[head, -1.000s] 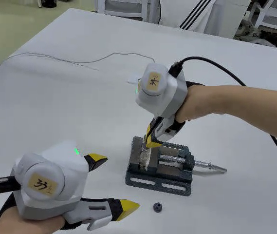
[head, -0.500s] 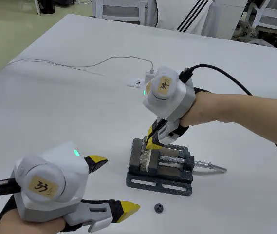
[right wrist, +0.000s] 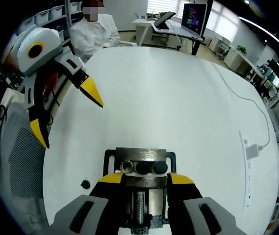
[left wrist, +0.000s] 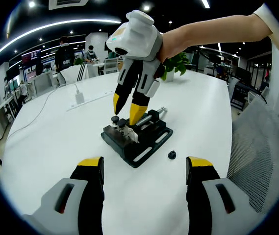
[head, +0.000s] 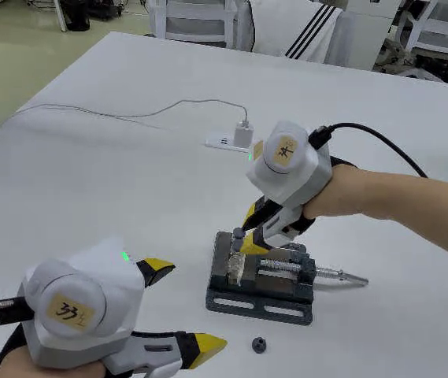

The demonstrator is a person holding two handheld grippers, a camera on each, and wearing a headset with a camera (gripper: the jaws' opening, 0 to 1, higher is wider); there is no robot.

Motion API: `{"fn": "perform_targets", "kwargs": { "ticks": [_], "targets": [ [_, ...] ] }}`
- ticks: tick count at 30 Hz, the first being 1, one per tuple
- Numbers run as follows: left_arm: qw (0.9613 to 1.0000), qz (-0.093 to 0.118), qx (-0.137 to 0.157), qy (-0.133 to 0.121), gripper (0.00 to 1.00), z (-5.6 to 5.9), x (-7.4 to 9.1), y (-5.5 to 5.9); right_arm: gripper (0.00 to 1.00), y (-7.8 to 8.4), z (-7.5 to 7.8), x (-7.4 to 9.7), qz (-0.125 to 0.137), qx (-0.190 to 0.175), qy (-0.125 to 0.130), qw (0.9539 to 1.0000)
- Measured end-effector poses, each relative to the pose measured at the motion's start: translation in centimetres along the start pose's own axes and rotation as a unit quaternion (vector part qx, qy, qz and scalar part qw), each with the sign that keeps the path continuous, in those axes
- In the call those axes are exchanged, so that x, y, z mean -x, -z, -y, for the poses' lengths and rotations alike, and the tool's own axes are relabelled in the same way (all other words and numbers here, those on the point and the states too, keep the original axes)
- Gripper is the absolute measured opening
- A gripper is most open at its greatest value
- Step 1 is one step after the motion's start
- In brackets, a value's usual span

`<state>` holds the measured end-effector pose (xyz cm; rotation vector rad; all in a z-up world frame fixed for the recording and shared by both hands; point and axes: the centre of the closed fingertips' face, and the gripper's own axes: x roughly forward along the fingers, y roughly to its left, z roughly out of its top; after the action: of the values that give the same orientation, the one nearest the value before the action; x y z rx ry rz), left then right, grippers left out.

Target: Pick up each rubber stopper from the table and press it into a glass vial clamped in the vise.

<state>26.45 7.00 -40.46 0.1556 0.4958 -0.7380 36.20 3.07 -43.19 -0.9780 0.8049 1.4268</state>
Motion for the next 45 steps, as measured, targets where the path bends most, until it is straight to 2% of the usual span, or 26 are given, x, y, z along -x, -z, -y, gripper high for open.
{"fn": "perform_targets", "kwargs": {
  "ticks": [1, 3, 5, 8, 15, 16, 18, 20, 22, 23, 26, 31, 34, 39, 45],
  "targets": [
    [1.0, 0.0, 0.0, -0.001, 0.66, -0.1, 0.0, 0.0, 0.39, 0.4, -0.3, 0.0, 0.001, 0.006, 0.003, 1.0],
    [1.0, 0.0, 0.0, -0.001, 0.66, -0.2, 0.0, 0.0, 0.42, 0.8, -0.6, 0.1, 0.009, 0.004, 0.009, 0.9999],
    [1.0, -0.001, -0.001, 0.0, 0.66, -0.2, 0.0, 0.0, 0.46, 1.1, -1.4, 0.1, 0.028, -0.023, 0.001, 0.9993],
    [1.0, -0.003, -0.003, 0.002, 0.66, -0.1, -0.1, 0.0, 0.57, 1.6, -2.0, 0.2, 0.048, -0.043, 0.003, 0.9979],
    [0.9999, -0.006, -0.009, 0.009, 0.66, 0.0, -0.3, 0.1, 0.74, 2.3, -3.4, 0.7, 0.082, -0.075, 0.006, 0.9938],
    [0.9999, -0.006, -0.009, 0.01, 0.66, 0.0, -0.3, 0.1, 0.77, 2.2, -3.6, 0.8, 0.094, -0.074, 0.01, 0.9928],
    [0.9999, -0.007, -0.01, 0.01, 0.66, 0.0, -0.3, 0.1, 0.8, 2.3, -3.9, 0.9, 0.094, -0.082, 0.006, 0.9921],
    [0.9998, -0.008, -0.011, 0.011, 0.66, 0.0, -0.3, 0.1, 0.85, 2.1, -3.9, 1.1, 0.109, -0.079, 0.016, 0.9908],
    [0.9998, -0.009, -0.013, 0.011, 0.66, -0.1, -0.2, 0.1, 0.95, 2.0, -3.7, 1.2, 0.116, -0.086, 0.031, 0.989],
    [0.9998, -0.009, -0.013, 0.012, 0.66, -0.1, -0.2, 0.1, 1.0, 1.8, -3.3, 1.4, 0.126, -0.088, 0.047, 0.987],
    [0.9997, -0.01, -0.016, 0.013, 0.66, -0.1, -0.2, 0.1, 1.0, 1.9, -3.4, 1.9, 0.137, -0.098, 0.05, 0.9844],
    [0.9996, -0.013, -0.022, 0.015, 0.66, -0.1, -0.2, 0.0, 1.0, 2.6, -4.0, 2.3, 0.142, -0.104, 0.055, 0.9828],
    [0.9995, -0.014, -0.023, 0.017, 0.66, -0.1, -0.3, 0.0, 1.0, 3.0, -4.3, 2.7, 0.157, -0.111, 0.062, 0.9794],
    [0.9993, -0.02, -0.019, 0.024, 0.66, 0.0, -0.6, 0.5, 1.0, 4.2, -5.2, 3.3, 0.166, -0.131, 0.07, 0.9748],
    [0.9984, -0.034, -0.023, 0.038, 0.65, 0.4, -1.2, 0.9, 1.0, 5.9, -6.6, 3.9, 0.169, -0.146, 0.077, 0.9717]
  ]
}}
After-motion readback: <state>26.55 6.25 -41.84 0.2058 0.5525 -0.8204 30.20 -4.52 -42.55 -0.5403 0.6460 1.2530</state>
